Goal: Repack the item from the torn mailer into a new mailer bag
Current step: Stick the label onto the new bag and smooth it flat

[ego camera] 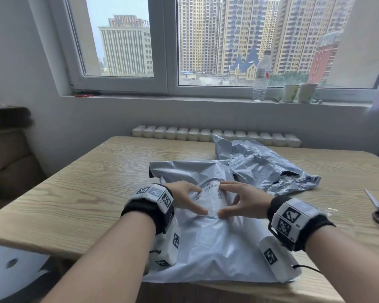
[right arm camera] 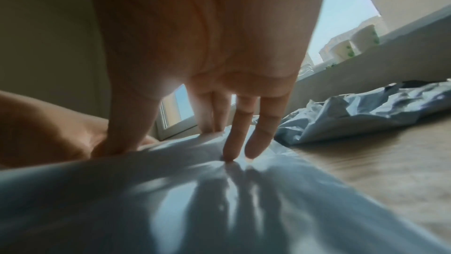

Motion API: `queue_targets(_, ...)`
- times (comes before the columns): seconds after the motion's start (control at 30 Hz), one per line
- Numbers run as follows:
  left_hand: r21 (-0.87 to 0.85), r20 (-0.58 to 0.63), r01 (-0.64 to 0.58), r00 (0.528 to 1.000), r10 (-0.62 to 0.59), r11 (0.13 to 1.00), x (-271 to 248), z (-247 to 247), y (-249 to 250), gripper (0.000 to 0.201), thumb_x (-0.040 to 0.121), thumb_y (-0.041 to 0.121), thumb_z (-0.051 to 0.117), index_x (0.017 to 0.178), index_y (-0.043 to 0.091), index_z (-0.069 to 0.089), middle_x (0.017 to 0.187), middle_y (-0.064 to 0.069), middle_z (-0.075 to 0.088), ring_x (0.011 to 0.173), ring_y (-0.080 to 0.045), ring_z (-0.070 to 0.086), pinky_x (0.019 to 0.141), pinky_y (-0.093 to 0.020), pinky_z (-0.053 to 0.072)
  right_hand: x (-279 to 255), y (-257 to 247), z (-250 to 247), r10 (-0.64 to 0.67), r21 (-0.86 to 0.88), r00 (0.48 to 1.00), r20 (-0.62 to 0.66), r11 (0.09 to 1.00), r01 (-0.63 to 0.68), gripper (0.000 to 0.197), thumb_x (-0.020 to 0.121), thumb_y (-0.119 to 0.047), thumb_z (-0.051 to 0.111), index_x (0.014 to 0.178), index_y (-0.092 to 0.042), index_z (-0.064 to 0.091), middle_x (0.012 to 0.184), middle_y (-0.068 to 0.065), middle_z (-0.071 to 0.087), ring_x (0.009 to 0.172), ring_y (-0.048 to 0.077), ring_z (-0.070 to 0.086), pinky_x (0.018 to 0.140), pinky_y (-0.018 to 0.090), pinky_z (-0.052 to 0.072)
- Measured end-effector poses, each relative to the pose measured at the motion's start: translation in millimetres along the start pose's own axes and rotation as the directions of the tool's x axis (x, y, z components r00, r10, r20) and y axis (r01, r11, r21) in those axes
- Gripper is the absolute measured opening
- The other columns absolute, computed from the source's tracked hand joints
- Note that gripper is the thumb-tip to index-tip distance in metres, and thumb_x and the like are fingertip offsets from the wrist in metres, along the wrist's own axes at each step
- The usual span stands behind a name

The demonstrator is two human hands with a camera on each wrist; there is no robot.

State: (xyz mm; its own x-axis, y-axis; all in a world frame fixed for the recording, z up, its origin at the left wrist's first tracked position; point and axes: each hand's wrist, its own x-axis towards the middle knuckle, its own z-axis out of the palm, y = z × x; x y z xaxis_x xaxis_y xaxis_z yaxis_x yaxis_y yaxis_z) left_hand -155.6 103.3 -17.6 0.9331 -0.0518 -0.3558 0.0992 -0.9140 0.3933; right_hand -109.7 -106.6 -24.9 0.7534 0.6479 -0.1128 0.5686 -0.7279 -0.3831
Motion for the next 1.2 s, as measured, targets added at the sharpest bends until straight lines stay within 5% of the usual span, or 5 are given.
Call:
queue_targets(0.3,-0.007,-0.044,0.03,0.999,-0.031,1.0,1,-10,-2,0.094,0.069,0.042,0.083,0.148,0.028,0.035,0.151,0.007,0.04,0.136,-0.015,0.04,0.106,-0.027,0.029,3,-1,-9,0.033,-0.077,0.998,-0.06,0.996,-0.038,0.073,0.083,-0.056,0.061,0.144,-0.022,0.04,0.149,-0.004,0.042,0.115,0.015,0.055,0.098,0.027,0.042)
queue_targets(0.6,0.17,0.1,0.076,0.991,-0.094,0.983,-5,-8,4,0.08,0.078,0.055,0.07,0.147,0.032,0.037,0.149,0.004,0.043,0.13,-0.019,0.047,0.11,-0.037,0.036,6,-6,2,-0.011,-0.162,0.999,0.031,0.987,0.015,0.081,0.086,-0.062,0.051,0.151,-0.022,0.025,0.16,-0.01,0.017,0.145,0.013,0.024,0.118,0.034,0.022)
queue_targets(0.77,0.188,-0.057,0.116,0.993,-0.107,0.975,-13,-13,-10,0.047,0.09,0.044,0.061,0.133,0.028,0.054,0.132,0.005,0.058,0.105,-0.012,0.055,0.091,-0.024,0.04,4,-5,-7,-0.012,-0.201,0.998,-0.061,0.98,0.0,0.06,0.095,-0.049,0.046,0.147,-0.019,0.036,0.156,-0.001,0.03,0.141,0.018,0.032,0.114,0.034,0.028)
queue_targets(0.97,0.128,-0.166,0.11,0.982,-0.088,0.986,-2,-12,-4,0.051,0.096,0.03,0.055,0.143,0.012,0.045,0.146,-0.004,0.048,0.131,-0.019,0.047,0.11,-0.035,0.037,12,-21,11,-0.034,-0.316,0.998,0.054,0.947,0.049,0.07,0.097,-0.056,0.031,0.154,-0.021,0.01,0.162,-0.001,0.0,0.149,0.015,-0.002,0.121,0.037,0.006)
queue_targets(1.2,0.123,-0.171,0.145,0.978,-0.123,0.982,-2,-9,-5,0.047,0.096,0.021,0.052,0.142,0.011,0.047,0.139,-0.006,0.054,0.125,-0.021,0.052,0.102,-0.031,0.04,15,-19,7,0.096,-0.385,0.994,0.049,0.92,-0.07,0.078,0.095,-0.06,0.025,0.153,-0.009,0.012,0.162,0.007,0.004,0.149,0.018,0.008,0.12,0.038,0.014)
